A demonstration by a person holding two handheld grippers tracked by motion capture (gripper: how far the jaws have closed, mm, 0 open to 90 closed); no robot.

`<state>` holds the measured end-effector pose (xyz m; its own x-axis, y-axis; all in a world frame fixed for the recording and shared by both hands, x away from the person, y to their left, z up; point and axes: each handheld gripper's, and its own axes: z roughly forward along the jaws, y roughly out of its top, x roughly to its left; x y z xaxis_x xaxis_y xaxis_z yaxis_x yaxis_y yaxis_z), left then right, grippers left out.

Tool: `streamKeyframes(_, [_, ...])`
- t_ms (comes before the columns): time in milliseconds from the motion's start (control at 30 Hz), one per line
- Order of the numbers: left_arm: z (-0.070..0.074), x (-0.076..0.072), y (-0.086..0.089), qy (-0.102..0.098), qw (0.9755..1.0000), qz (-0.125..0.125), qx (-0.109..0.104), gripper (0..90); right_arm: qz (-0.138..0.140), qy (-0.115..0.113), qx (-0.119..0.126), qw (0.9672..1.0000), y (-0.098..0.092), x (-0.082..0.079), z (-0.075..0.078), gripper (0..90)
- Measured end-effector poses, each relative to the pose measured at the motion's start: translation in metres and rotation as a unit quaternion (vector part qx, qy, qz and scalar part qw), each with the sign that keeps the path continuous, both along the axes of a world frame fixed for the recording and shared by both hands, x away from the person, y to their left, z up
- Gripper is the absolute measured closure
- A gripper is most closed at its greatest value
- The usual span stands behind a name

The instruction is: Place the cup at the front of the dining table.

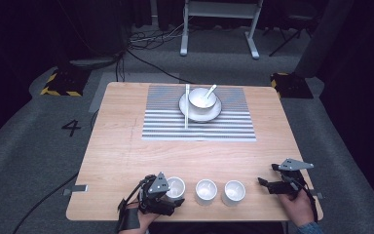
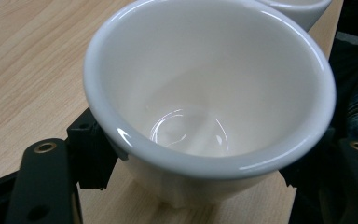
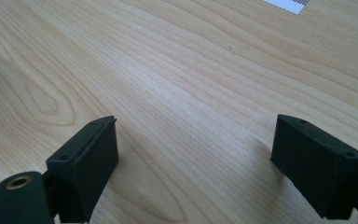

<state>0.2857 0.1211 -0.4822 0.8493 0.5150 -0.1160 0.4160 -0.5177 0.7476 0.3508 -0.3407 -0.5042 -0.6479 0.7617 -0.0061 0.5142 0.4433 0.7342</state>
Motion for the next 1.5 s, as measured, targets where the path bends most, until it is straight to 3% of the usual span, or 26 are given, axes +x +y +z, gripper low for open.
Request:
streamKeyframes(200, [0.01,0.0,0.0,0.001,1.0,-0.006,0.005,26.8,0.0,0.0,0.0,1.0,0.0,0.0,0.0,14.6])
streamKeyframes(400, [0.023,0.009,0.009,0.016,0.9997,0.011,-0.014,26.8,-0.002,0.0,0.001,1.0,0.0,0.0,0.0,14.6])
streamKeyframes(533, [0.03,0.014,0.014,0.016,0.9995,0.024,-0.011,26.8,-0.002,0.001,0.001,1.0,0.0,0.0,0.0,14.6])
streamKeyframes(733, [0.038,0.017,0.019,0.011,0.9994,0.031,-0.013,26.8,-0.002,0.0,0.001,1.0,0.0,0.0,0.0,14.6])
streamKeyframes(833, [0.046,0.02,0.023,-0.002,0.9994,0.019,-0.029,26.8,-0.002,0.001,0.001,1.0,0.0,0.0,0.0,14.6])
streamKeyframes(967, [0.053,0.024,0.024,-0.009,0.9994,0.021,-0.026,26.8,-0.002,0.0,0.0,1.0,0.0,0.0,0.0,14.6])
streamKeyframes(1167, [0.069,0.04,0.031,-0.019,0.9991,0.035,-0.015,26.8,-0.004,0.0,0.0,1.0,0.001,0.0,0.0,14.6])
streamKeyframes(1500, [0.083,0.066,0.04,-0.022,0.9978,0.061,-0.011,26.8,-0.005,0.0,-0.001,1.0,0.001,0.0,0.0,14.6])
